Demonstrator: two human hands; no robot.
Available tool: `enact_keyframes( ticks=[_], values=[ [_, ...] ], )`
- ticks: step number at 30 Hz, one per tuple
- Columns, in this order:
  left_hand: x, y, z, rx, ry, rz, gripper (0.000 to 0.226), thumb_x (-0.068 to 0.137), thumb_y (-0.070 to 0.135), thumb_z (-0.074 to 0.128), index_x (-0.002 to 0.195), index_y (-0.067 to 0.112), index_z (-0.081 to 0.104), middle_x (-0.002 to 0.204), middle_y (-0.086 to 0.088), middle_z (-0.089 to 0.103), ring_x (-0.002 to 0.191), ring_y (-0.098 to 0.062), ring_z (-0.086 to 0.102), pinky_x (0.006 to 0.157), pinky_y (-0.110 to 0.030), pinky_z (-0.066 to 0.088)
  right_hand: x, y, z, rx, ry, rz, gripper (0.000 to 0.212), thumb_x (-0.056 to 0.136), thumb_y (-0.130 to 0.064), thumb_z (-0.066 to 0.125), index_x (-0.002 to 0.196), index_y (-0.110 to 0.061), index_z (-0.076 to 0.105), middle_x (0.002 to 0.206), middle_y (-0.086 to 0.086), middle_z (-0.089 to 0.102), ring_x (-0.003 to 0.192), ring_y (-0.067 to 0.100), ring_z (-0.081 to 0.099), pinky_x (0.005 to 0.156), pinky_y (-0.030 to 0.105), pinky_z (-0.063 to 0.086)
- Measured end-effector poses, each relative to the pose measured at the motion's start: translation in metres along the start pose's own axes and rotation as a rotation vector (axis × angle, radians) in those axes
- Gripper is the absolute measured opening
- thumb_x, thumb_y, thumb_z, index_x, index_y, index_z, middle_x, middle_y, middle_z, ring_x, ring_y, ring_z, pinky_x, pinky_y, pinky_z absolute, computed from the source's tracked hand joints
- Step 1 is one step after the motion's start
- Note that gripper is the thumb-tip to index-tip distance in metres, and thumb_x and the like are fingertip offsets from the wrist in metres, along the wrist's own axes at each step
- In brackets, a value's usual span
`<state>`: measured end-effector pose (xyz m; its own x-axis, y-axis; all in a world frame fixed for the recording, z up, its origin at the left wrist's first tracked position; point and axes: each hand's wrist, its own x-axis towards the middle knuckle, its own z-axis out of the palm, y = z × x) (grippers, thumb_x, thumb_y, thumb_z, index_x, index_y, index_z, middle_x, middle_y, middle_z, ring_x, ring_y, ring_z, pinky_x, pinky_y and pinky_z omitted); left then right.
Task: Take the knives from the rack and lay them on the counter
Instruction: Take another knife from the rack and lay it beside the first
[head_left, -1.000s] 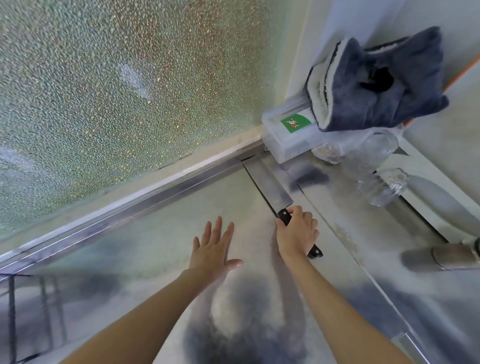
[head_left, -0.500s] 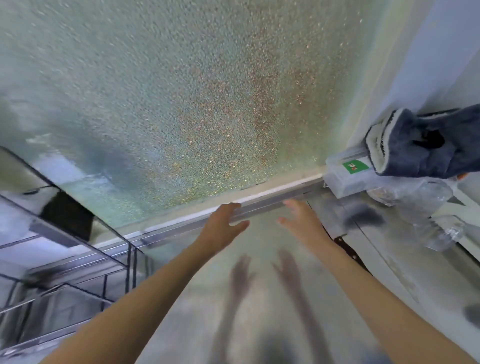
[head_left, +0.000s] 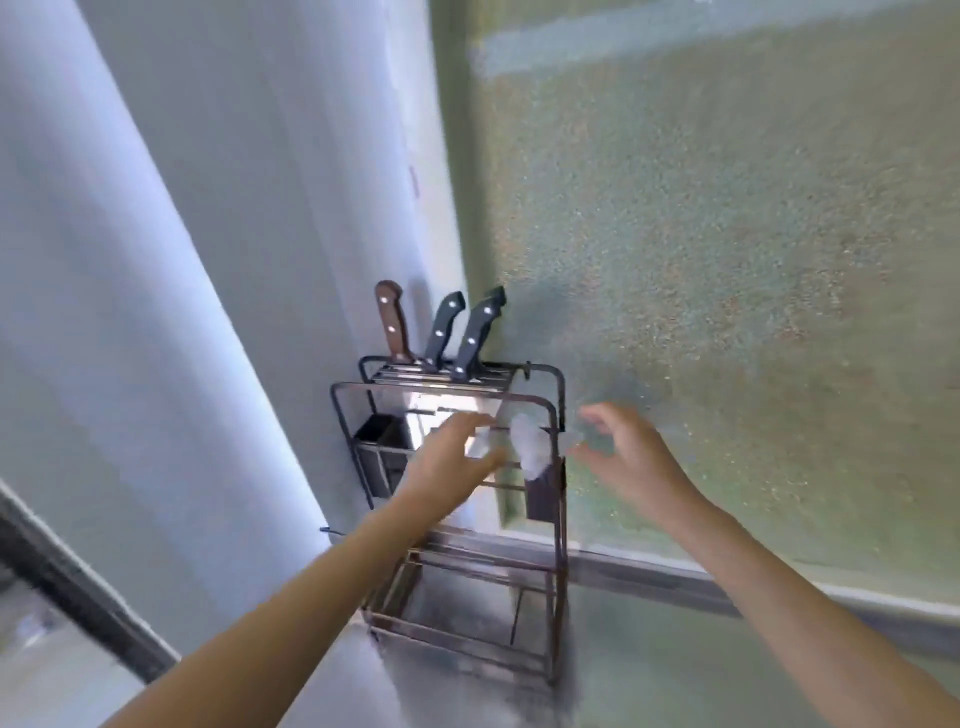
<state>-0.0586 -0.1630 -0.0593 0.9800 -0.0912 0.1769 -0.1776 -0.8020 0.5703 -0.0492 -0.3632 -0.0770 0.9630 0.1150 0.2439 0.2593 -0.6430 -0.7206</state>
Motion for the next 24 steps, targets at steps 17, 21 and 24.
enact_keyframes(
  ticks=[17, 21, 24],
  values=[
    [0.058, -0.108, -0.054, 0.403, 0.004, 0.175, 0.067, 0.09, 0.042, 0.046, 0.146, 0.03, 0.01, 0.158, 0.005, 0.011, 0.147, -0.018, 0.004, 0.12, -0.046, 0.006, 0.109, -0.115, 0.069, 0.265, 0.297, 0.162, 0.027, 0.087, -0.026, 0.058, 0.086, 0.001, 0.057, 0.083, 0.022, 0.07, 0.035, 0.003, 0.057, 0.035, 0.014, 0.045],
    [0.057, -0.11, -0.054, 0.391, 0.001, 0.189, 0.068, 0.09, 0.039, 0.046, 0.146, 0.029, 0.01, 0.159, 0.005, 0.01, 0.147, -0.018, 0.003, 0.119, -0.046, 0.005, 0.11, -0.124, 0.066, 0.252, 0.347, 0.149, 0.022, 0.088, -0.022, 0.055, 0.075, -0.004, 0.054, 0.079, 0.026, 0.071, 0.028, -0.001, 0.052, 0.036, 0.012, 0.043],
    [0.057, -0.111, -0.055, 0.375, 0.0, 0.193, 0.068, 0.09, 0.037, 0.048, 0.146, 0.029, 0.009, 0.159, 0.004, 0.01, 0.147, -0.018, 0.002, 0.119, -0.046, 0.004, 0.113, -0.138, 0.054, 0.308, 0.404, 0.144, 0.023, 0.088, -0.023, 0.055, 0.078, -0.003, 0.059, 0.076, 0.021, 0.07, 0.034, 0.001, 0.057, 0.037, 0.011, 0.047]
  ],
)
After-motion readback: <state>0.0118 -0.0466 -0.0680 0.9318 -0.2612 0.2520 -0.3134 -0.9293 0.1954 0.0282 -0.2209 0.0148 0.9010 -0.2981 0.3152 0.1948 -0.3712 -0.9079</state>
